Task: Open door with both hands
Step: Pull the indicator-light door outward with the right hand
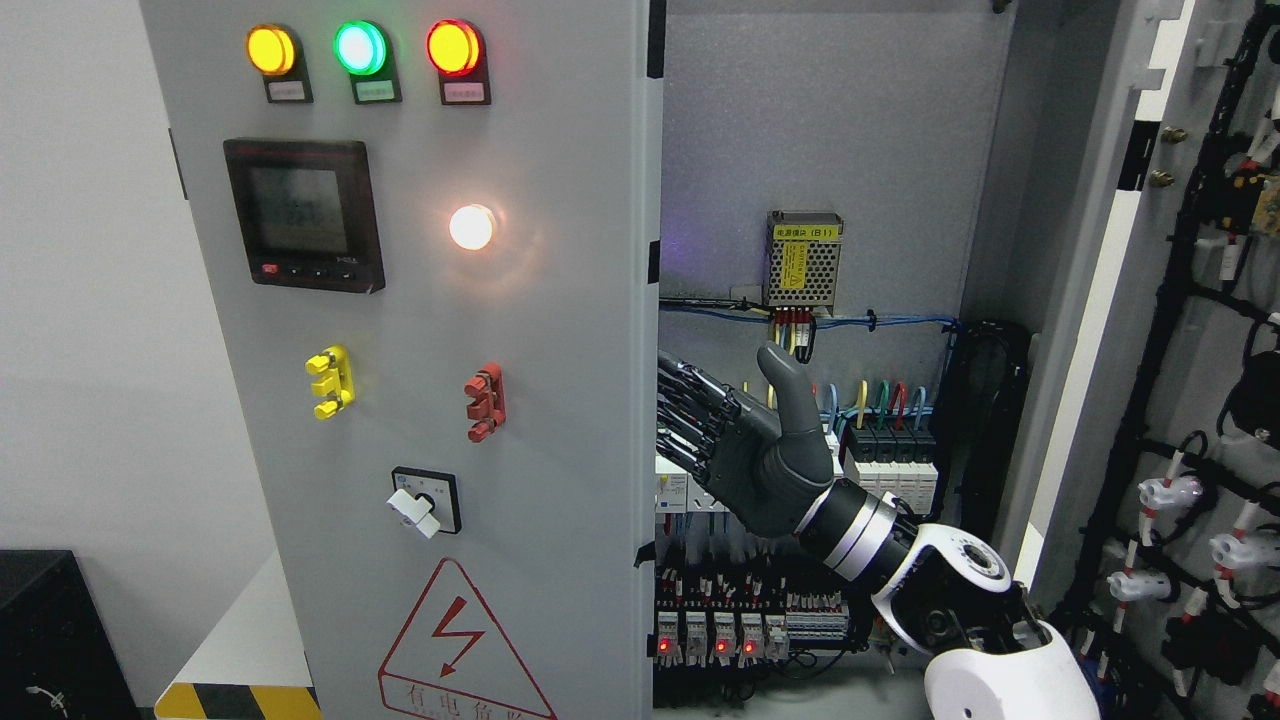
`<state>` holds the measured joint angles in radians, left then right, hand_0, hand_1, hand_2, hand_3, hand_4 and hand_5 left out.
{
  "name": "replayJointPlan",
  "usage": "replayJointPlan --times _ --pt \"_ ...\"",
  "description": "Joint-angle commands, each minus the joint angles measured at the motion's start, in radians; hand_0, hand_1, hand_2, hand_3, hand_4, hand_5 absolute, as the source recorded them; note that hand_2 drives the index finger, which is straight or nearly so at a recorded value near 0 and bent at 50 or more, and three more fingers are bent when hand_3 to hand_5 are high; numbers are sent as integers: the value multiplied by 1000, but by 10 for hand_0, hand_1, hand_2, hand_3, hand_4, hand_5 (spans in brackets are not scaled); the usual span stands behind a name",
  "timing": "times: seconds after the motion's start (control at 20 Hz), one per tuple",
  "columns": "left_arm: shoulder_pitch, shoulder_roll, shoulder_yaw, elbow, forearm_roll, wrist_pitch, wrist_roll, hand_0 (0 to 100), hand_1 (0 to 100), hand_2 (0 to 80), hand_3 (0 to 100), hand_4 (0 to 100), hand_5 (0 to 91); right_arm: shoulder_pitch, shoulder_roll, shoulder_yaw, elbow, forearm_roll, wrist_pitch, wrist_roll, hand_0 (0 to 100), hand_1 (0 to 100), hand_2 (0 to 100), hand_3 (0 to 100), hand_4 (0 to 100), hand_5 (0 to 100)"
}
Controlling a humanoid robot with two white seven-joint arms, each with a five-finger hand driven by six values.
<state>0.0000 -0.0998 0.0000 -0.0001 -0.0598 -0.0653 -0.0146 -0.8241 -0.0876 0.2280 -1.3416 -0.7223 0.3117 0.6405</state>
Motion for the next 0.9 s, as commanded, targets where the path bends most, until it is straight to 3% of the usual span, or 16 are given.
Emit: replayJointPlan --times 0.0,0.25,0.5,0.65,0.85 --pt "23 0 14 23 0 1 -1 0 0 0 0 0 0 14 -1 -2 -42 -3 0 -5 0 0 0 0 0 0" --pt "23 0 14 23 0 1 1 0 0 0 0 0 0 69 -14 14 -142 -6 -2 -4 0 0 0 0 0 0" --pt "23 0 14 23 0 1 1 0 0 0 0 0 0 147 -34 70 -235 -6 -11 -2 0 0 0 0 0 0" --pt "23 0 14 23 0 1 1 0 0 0 0 0 0 183 -34 88 -280 -6 -13 27 0 0 0 0 0 0" --pt "23 0 14 23 0 1 1 0 0 0 0 0 0 206 -34 117 -301 -6 -11 34 0 0 0 0 0 0"
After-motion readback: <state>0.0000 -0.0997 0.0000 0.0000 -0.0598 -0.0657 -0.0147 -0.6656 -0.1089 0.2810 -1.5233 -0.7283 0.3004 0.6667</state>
